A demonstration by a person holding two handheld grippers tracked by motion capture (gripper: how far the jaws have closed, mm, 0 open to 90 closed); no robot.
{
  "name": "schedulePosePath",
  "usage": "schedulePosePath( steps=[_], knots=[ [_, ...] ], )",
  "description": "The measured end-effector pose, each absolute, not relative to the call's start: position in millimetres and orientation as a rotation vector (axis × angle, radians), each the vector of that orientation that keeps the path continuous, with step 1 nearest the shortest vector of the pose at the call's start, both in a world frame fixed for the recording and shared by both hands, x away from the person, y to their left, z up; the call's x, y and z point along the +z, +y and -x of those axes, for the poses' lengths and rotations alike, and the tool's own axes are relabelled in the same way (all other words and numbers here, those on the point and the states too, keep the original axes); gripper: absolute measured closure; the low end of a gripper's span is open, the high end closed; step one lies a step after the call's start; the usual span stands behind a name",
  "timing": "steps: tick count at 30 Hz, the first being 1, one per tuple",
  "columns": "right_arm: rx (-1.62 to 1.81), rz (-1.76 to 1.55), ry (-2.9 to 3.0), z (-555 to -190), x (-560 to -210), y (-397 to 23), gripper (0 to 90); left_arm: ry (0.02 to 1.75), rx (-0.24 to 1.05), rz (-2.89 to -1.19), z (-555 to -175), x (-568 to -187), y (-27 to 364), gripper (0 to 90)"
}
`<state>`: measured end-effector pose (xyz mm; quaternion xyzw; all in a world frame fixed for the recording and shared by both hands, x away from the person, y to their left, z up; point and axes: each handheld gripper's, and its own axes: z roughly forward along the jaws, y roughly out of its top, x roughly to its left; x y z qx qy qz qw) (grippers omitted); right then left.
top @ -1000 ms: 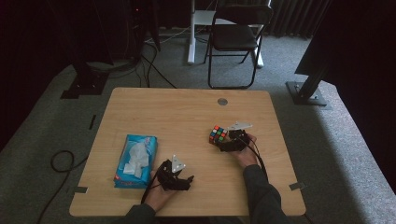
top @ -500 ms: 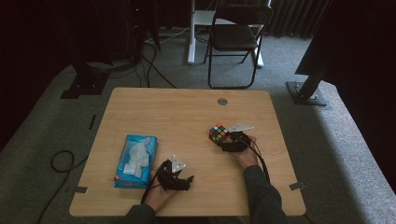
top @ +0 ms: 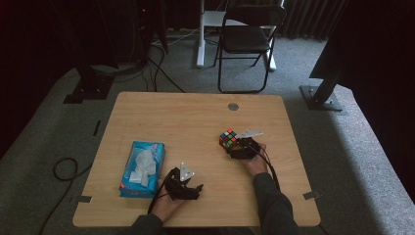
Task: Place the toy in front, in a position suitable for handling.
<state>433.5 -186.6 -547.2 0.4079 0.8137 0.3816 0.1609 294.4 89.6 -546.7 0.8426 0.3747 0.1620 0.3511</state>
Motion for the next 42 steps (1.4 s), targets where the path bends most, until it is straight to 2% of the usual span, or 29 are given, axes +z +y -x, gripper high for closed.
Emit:
schedulePosePath(
  steps=[4, 42],
  knots=[
    [1.08, -1.138, 2.317, -430, -544, -183, 33.9, 0.97, 0.419, -2.181, -294, -547, 90, 17.8],
    [1.097, -0.856, 2.455, -375, -545, -142, 34.0, 0.972, 0.421, -2.181, -293, -547, 91, 18.1]
  ],
)
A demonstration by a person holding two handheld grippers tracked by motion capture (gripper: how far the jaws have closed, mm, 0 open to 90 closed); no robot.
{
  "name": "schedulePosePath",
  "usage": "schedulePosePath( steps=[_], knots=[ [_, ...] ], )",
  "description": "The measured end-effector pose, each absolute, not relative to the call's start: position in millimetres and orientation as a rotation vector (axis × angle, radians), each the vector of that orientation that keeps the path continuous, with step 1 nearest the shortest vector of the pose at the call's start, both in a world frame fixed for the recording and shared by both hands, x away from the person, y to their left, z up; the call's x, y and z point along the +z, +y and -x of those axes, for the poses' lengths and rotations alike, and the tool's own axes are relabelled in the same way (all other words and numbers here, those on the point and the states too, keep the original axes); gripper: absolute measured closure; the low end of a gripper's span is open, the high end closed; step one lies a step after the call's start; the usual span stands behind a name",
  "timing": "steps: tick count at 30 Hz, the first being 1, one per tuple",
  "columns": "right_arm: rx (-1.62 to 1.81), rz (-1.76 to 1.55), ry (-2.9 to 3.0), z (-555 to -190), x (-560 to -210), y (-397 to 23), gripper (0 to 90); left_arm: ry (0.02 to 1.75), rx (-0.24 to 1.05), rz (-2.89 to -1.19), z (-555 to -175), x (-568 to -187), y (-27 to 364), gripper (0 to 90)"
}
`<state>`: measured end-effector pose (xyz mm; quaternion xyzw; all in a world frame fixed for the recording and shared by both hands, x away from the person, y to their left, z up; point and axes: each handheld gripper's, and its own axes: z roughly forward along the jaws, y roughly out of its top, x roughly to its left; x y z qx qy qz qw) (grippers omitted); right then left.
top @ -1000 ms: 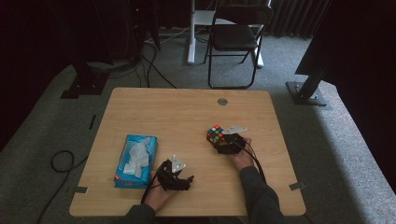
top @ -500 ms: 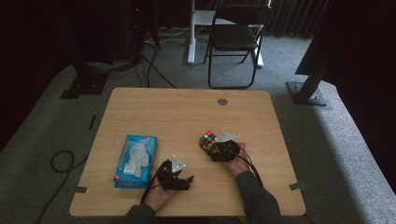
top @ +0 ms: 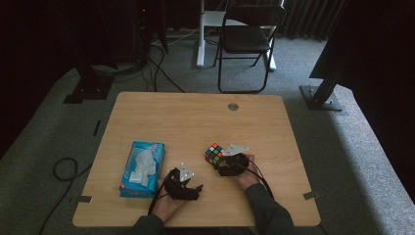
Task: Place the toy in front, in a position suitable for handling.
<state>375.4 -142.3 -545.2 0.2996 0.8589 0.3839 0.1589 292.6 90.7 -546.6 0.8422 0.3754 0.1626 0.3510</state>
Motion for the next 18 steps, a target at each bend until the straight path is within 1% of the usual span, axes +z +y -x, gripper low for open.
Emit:
schedulePosePath(
  steps=[9, 12, 13, 18],
  knots=[
    [1.119, -0.806, 2.492, -364, -546, -141, 33.9, 0.979, 0.429, -2.168, -292, -546, 95, 23.1],
    [1.124, -0.789, 2.51, -361, -545, -141, 33.9, 0.999, 0.434, -2.147, -291, -546, 97, 29.8],
    [1.123, -0.787, 2.512, -360, -545, -141, 33.9, 1.004, 0.43, -2.144, -291, -546, 98, 30.6],
    [1.134, -0.764, 2.521, -357, -546, -143, 33.9, 1.01, 0.43, -2.147, -291, -545, 99, 31.5]
  ],
)
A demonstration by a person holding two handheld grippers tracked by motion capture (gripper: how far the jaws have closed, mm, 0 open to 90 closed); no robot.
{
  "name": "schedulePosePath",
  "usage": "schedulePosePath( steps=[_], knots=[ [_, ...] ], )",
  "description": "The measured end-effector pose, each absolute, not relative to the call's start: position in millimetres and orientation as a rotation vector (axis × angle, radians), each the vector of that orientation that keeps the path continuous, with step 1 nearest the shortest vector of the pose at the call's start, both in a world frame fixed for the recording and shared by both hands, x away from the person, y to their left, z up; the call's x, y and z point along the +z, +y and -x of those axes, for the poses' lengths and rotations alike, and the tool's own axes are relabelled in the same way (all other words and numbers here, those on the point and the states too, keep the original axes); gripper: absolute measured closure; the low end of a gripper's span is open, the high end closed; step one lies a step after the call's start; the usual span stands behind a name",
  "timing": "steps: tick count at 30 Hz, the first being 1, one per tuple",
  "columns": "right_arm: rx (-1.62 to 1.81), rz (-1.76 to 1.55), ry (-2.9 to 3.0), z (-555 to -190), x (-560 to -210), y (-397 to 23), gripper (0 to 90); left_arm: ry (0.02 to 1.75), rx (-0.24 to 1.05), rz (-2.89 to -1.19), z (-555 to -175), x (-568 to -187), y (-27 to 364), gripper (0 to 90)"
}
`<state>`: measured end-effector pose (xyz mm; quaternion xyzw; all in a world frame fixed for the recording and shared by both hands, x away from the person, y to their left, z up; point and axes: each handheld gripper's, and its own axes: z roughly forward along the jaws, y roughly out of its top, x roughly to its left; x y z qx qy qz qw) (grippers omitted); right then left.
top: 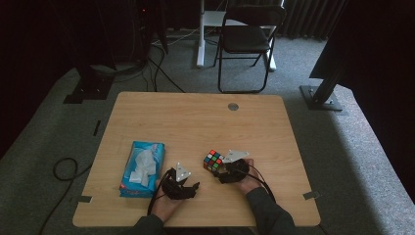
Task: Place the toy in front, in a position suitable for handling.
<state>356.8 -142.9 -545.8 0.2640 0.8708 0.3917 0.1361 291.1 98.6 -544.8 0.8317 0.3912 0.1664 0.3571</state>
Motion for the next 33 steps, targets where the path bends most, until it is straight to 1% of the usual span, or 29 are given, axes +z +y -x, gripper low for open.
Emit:
schedulePosePath(
  steps=[3, 9, 15, 20, 25, 27, 33],
  knots=[
    [1.143, -0.756, 2.528, -355, -547, -144, 33.8, 1.023, 0.418, -2.141, -290, -544, 99, 33.0],
    [1.144, -0.746, 2.562, -357, -548, -146, 33.2, 0.99, 0.437, -2.124, -286, -535, 99, 33.0],
    [1.146, -0.734, 2.585, -356, -548, -150, 28.7, 0.98, 0.444, -2.111, -283, -528, 101, 33.0],
    [1.147, -0.715, 2.594, -355, -549, -151, 27.4, 0.972, 0.442, -2.097, -280, -521, 105, 33.3],
    [1.144, -0.721, 2.592, -355, -548, -152, 26.9, 0.973, 0.445, -2.063, -278, -508, 116, 33.5],
    [1.142, -0.721, 2.592, -355, -549, -153, 25.1, 0.981, 0.443, -2.043, -278, -502, 121, 34.1],
    [1.138, -0.737, 2.587, -354, -549, -157, 24.2, 1.004, 0.473, -2.007, -280, -489, 134, 34.2]
  ],
)
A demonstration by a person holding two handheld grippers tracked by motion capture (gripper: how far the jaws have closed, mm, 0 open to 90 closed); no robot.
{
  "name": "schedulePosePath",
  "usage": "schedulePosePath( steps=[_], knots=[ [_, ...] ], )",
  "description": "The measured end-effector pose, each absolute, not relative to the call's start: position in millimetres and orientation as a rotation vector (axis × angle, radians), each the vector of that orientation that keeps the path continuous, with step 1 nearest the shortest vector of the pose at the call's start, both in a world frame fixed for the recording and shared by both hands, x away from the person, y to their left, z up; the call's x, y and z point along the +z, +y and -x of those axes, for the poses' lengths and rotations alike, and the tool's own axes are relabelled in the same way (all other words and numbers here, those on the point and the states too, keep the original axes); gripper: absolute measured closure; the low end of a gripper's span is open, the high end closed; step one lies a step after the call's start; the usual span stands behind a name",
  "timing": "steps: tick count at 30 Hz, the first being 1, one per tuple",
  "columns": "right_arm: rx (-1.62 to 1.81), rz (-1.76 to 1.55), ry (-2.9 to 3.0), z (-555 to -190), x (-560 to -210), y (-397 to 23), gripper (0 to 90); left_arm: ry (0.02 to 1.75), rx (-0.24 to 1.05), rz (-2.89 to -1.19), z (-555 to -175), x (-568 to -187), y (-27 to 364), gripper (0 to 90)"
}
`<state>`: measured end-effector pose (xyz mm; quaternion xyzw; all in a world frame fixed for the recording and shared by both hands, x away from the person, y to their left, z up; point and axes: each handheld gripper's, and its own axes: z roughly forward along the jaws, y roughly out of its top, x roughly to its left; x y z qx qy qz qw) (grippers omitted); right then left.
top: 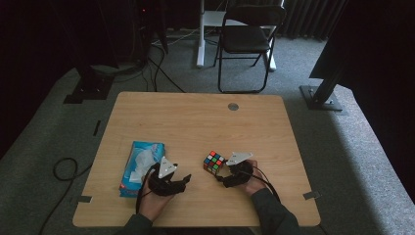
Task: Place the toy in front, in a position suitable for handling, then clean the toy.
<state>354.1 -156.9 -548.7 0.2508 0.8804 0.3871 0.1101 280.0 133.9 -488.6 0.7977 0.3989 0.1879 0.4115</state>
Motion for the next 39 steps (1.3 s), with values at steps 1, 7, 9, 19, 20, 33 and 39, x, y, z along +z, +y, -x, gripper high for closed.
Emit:
schedulePosePath(
  steps=[1, 7, 9, 19, 20, 33, 39],
  knots=[
    [1.136, -0.738, 2.586, -354, -549, -157, 23.6, 1.009, 0.483, -2.006, -280, -486, 136, 34.1],
    [1.128, -0.754, 2.58, -354, -549, -158, 22.1, 1.044, 0.506, -1.948, -283, -470, 155, 34.1],
    [1.128, -0.754, 2.579, -354, -549, -158, 22.0, 1.045, 0.522, -1.945, -284, -465, 161, 34.1],
    [1.108, -0.81, 2.553, -351, -549, -157, 18.9, 1.056, 0.601, -1.944, -281, -448, 175, 34.2],
    [1.107, -0.812, 2.551, -351, -549, -157, 19.0, 1.057, 0.61, -1.949, -280, -447, 176, 34.2],
    [1.106, -0.804, 2.557, -350, -549, -156, 17.6, 1.114, 0.712, -1.981, -277, -451, 190, 34.1],
    [1.105, -0.803, 2.557, -350, -549, -156, 17.6, 1.151, 0.734, -1.994, -279, -456, 198, 34.2]
  ],
)
